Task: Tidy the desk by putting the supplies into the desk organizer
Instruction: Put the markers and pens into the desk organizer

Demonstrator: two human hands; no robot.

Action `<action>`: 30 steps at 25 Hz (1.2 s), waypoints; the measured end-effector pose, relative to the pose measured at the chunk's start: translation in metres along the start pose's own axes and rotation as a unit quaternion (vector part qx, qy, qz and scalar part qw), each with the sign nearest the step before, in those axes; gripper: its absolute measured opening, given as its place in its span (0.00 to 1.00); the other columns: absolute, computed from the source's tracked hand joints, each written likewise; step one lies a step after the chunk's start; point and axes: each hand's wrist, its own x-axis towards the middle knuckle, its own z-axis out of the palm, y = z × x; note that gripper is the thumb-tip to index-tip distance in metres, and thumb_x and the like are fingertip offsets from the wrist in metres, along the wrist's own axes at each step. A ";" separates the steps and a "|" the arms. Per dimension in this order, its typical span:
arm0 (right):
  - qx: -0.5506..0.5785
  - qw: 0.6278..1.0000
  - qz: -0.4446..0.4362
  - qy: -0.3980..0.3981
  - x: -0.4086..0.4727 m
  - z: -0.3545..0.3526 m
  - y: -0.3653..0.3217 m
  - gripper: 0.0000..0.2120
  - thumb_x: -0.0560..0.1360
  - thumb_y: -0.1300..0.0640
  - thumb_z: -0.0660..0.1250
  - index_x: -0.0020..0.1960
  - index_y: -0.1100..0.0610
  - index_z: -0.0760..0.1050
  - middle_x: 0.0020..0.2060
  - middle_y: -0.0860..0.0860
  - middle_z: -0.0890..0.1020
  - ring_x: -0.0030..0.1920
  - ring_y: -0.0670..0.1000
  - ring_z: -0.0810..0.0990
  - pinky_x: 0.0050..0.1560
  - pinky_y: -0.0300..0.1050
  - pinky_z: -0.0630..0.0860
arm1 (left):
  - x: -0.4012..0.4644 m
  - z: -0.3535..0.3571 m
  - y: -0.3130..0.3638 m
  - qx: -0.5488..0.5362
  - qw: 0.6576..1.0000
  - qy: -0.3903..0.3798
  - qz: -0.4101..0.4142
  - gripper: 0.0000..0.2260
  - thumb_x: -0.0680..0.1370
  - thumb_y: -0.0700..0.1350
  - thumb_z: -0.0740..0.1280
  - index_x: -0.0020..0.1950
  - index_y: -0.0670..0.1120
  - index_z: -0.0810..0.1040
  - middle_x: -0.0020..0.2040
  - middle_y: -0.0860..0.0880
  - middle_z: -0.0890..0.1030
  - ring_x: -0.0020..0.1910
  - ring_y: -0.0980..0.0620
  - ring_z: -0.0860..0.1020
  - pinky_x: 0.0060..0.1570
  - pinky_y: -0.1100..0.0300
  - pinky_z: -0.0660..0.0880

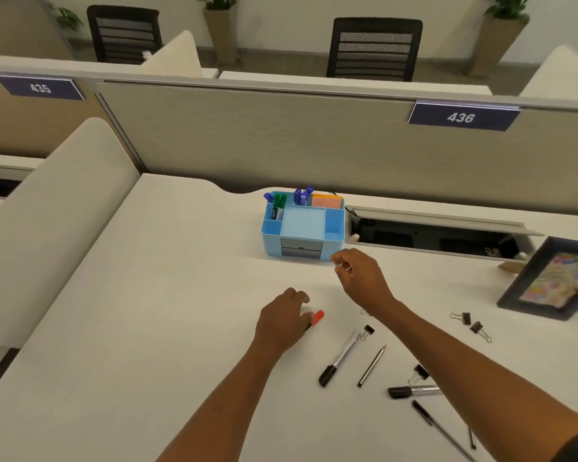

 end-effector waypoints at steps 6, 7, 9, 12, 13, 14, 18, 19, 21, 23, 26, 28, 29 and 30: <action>0.008 1.000 0.008 -0.030 -0.052 -0.002 0.034 0.09 0.77 0.60 0.65 0.56 0.54 0.79 0.51 0.49 0.82 0.48 0.46 0.79 0.54 0.45 0.78 | -0.020 0.018 0.009 0.076 0.996 -0.038 -0.033 0.15 0.75 0.52 0.67 0.59 0.51 0.72 0.55 0.51 0.73 0.52 0.49 0.76 0.49 0.54 0.75; 0.013 0.999 0.008 -0.028 -0.058 -0.001 0.036 0.09 0.77 0.61 0.66 0.55 0.54 0.79 0.50 0.49 0.82 0.48 0.46 0.79 0.54 0.46 0.78 | -0.022 0.019 0.010 0.083 0.995 -0.037 -0.040 0.12 0.75 0.50 0.66 0.57 0.50 0.72 0.54 0.50 0.72 0.50 0.48 0.76 0.46 0.54 0.74; 0.023 0.999 0.005 -0.028 -0.070 0.002 0.039 0.09 0.76 0.62 0.66 0.54 0.54 0.79 0.48 0.48 0.82 0.47 0.46 0.79 0.52 0.46 0.78 | -0.024 0.021 0.014 0.089 0.994 -0.032 -0.050 0.09 0.76 0.45 0.63 0.55 0.48 0.71 0.53 0.49 0.72 0.47 0.47 0.76 0.42 0.55 0.71; 0.031 0.999 0.005 -0.033 -0.083 0.009 0.042 0.09 0.75 0.62 0.66 0.53 0.53 0.79 0.47 0.46 0.82 0.46 0.46 0.79 0.51 0.46 0.78 | -0.027 0.022 0.018 0.087 0.994 -0.023 -0.054 0.08 0.76 0.41 0.61 0.55 0.47 0.71 0.52 0.48 0.73 0.45 0.46 0.76 0.40 0.56 0.69; 0.035 0.999 0.004 -0.034 -0.086 0.010 0.044 0.09 0.74 0.63 0.66 0.52 0.53 0.79 0.46 0.46 0.82 0.46 0.45 0.79 0.51 0.46 0.78 | -0.028 0.022 0.018 0.085 0.995 -0.022 -0.054 0.08 0.76 0.41 0.61 0.55 0.47 0.71 0.51 0.47 0.73 0.46 0.46 0.76 0.40 0.56 0.69; 0.041 0.999 0.004 -0.034 -0.087 0.011 0.044 0.09 0.74 0.63 0.66 0.52 0.53 0.79 0.46 0.46 0.82 0.46 0.45 0.79 0.50 0.46 0.78 | -0.028 0.022 0.019 0.084 0.995 -0.022 -0.055 0.08 0.77 0.40 0.60 0.55 0.47 0.71 0.51 0.47 0.73 0.46 0.46 0.76 0.40 0.56 0.69; 0.071 0.997 0.010 -0.032 -0.089 0.012 0.043 0.11 0.74 0.63 0.67 0.54 0.53 0.78 0.46 0.45 0.81 0.47 0.45 0.79 0.51 0.45 0.78 | -0.031 0.023 0.022 0.078 0.995 -0.017 -0.064 0.09 0.77 0.40 0.58 0.56 0.47 0.72 0.51 0.47 0.74 0.46 0.47 0.76 0.42 0.56 0.70; 0.073 0.997 0.013 -0.034 -0.088 0.011 0.042 0.11 0.74 0.63 0.67 0.55 0.53 0.77 0.47 0.45 0.81 0.47 0.45 0.79 0.51 0.45 0.78 | -0.031 0.023 0.024 0.075 0.995 -0.013 -0.067 0.09 0.77 0.40 0.58 0.56 0.47 0.72 0.51 0.47 0.74 0.46 0.47 0.76 0.42 0.56 0.70; 0.073 0.996 0.023 -0.043 -0.084 0.009 0.038 0.12 0.75 0.61 0.68 0.59 0.53 0.76 0.49 0.46 0.81 0.48 0.46 0.79 0.52 0.43 0.78 | -0.029 0.021 0.030 0.063 0.996 0.000 -0.067 0.10 0.77 0.40 0.58 0.56 0.47 0.73 0.51 0.48 0.75 0.46 0.47 0.76 0.42 0.56 0.71; 0.074 0.995 0.035 -0.052 -0.077 0.007 0.031 0.14 0.76 0.59 0.68 0.61 0.53 0.74 0.52 0.47 0.81 0.49 0.47 0.79 0.53 0.41 0.78 | -0.026 0.017 0.037 0.054 0.997 0.021 -0.050 0.10 0.78 0.41 0.59 0.57 0.48 0.74 0.51 0.48 0.75 0.45 0.48 0.77 0.41 0.58 0.71; 0.100 0.992 0.060 -0.051 -0.063 0.003 0.021 0.14 0.77 0.58 0.68 0.62 0.53 0.73 0.52 0.46 0.79 0.48 0.47 0.80 0.52 0.38 0.76 | -0.019 0.008 0.050 0.048 0.996 0.075 -0.011 0.10 0.79 0.43 0.61 0.60 0.48 0.75 0.51 0.49 0.77 0.45 0.50 0.77 0.41 0.60 0.71; 0.132 0.988 0.066 -0.040 -0.053 0.000 0.016 0.11 0.78 0.58 0.67 0.60 0.53 0.75 0.49 0.46 0.81 0.46 0.46 0.81 0.51 0.39 0.79 | -0.013 0.003 0.055 0.043 0.993 0.111 0.011 0.11 0.79 0.45 0.61 0.61 0.49 0.75 0.52 0.51 0.77 0.46 0.51 0.77 0.41 0.61 0.72; 0.160 0.984 0.071 -0.033 -0.048 -0.002 0.012 0.09 0.79 0.58 0.66 0.58 0.53 0.75 0.47 0.47 0.82 0.43 0.47 0.83 0.50 0.40 0.81 | -0.010 0.000 0.056 0.040 0.991 0.124 0.016 0.11 0.80 0.45 0.62 0.62 0.50 0.75 0.52 0.51 0.77 0.46 0.52 0.77 0.42 0.61 0.73; 0.191 0.978 0.079 -0.028 -0.042 -0.004 0.009 0.07 0.79 0.58 0.66 0.56 0.53 0.76 0.45 0.49 0.84 0.41 0.47 0.84 0.47 0.41 0.82 | -0.007 -0.004 0.056 0.033 0.990 0.134 0.019 0.12 0.80 0.45 0.62 0.62 0.50 0.75 0.52 0.51 0.77 0.46 0.52 0.77 0.42 0.61 0.73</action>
